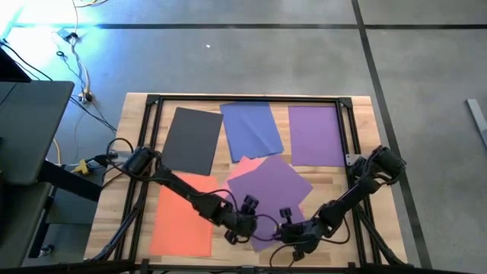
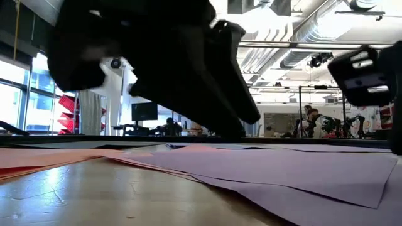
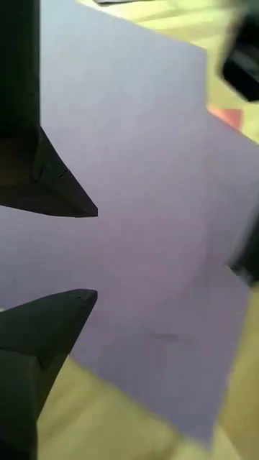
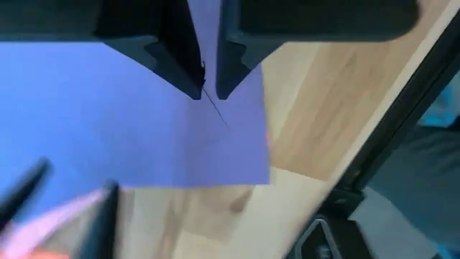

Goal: Organize paper
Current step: Stack the bottom violet paper on top of the top violet paper

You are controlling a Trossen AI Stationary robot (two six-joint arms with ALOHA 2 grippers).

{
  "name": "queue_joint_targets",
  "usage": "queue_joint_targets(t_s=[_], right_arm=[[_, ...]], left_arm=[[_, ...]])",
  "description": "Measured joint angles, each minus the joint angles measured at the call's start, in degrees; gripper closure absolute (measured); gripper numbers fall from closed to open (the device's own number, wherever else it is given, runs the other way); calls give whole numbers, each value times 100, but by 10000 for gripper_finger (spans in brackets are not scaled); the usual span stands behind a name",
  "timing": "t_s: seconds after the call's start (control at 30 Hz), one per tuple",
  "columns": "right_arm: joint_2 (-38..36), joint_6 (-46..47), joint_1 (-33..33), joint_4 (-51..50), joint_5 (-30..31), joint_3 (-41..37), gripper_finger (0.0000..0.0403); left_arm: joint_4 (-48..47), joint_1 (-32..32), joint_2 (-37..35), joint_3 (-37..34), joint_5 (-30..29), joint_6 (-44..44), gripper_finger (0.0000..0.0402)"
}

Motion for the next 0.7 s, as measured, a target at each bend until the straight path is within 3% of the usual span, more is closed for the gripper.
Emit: queue_joint_targets(t_s=[0.33, 0.5, 0.7], right_arm=[[454, -921, -232, 261, 350, 15, 206], [468, -925, -272, 271, 1021, 7, 207], [472, -957, -197, 339, 955, 7, 248]], left_arm=[[59, 340, 384, 26, 753, -285, 248], [146, 362, 393, 23, 923, -316, 248], [144, 360, 398, 19, 923, -316, 248]])
